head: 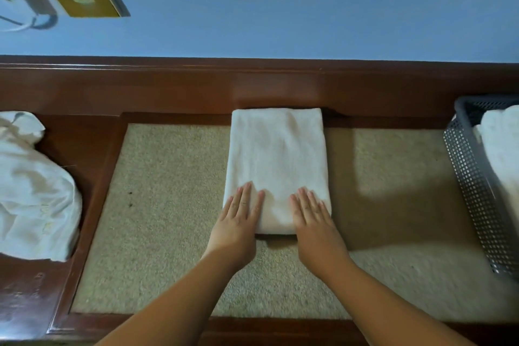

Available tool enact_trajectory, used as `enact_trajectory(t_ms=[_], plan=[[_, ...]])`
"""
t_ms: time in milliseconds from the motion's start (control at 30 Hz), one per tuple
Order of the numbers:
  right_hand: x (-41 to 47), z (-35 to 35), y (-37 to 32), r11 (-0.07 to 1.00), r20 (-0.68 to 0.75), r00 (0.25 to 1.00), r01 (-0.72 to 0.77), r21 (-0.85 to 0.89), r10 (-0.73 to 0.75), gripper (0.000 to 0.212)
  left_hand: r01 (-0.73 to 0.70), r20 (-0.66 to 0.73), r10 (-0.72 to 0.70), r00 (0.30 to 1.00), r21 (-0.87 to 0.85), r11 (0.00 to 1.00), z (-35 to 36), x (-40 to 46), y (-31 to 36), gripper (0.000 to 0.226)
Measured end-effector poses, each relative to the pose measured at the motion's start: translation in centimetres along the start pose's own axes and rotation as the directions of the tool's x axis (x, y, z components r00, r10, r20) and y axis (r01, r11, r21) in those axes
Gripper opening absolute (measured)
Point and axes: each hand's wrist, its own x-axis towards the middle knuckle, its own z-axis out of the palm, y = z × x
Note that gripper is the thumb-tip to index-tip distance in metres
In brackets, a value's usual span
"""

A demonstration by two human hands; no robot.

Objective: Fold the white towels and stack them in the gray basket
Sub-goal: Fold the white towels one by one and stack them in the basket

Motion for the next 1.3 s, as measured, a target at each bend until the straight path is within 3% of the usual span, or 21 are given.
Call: enact_trajectory(t_ms=[200, 333, 500, 733, 967, 1167, 1300], plan=[[0.5, -1.3, -0.3, 0.991, 0.041, 0.999, -0.001, -0.133, 0.007, 0.076, -0.051, 0.003, 0.051, 0.999, 0.126, 0.991, -0.6, 0.8, -0.9, 0.094], [-0.2, -5.1, -1.1, 0.996, 0.019, 0.999, -0.034, -0.086, 0.036, 0.076, -0.021, 0.042, 0.017, 0.999, 0.101, 0.995, -4.4, -0.1, 0.1, 0.086], [-3.6, -13.1, -0.3, 1.000, -0.123, 0.992, -0.017, 0.019, 0.019, 0.034, 0.036, -0.039, -0.038, 0.999, -0.062, 0.997, -13.2, -3.3, 2.3, 0.026], [-11.3, -23.9, 0.6, 0.965, -0.273, 0.962, 0.090, 0.246, -0.020, 0.033, -0.189, -0.235, 0.137, 0.962, -0.215, 0.958, -23.6, -9.7, 2.4, 0.032], [-11.2, -27.6, 2.9, 0.813, -0.136, 0.986, 0.004, 0.583, 0.093, 0.032, -0.156, -0.277, -0.022, 0.960, -0.603, 0.782, -23.9, -10.0, 1.8, 0.027], [-4.8, -24.1, 4.7, 0.755, -0.038, 0.993, -0.060, 0.653, 0.112, 0.026, -0.037, -0.191, -0.184, 0.964, -0.785, 0.618, -18.5, -4.7, 0.1, 0.024], [1.0, -21.7, 6.3, 0.721, -0.055, 0.980, -0.103, 0.685, 0.193, 0.036, 0.000, -0.174, -0.281, 0.944, -0.851, 0.526, -16.3, 0.7, -1.1, 0.028]])
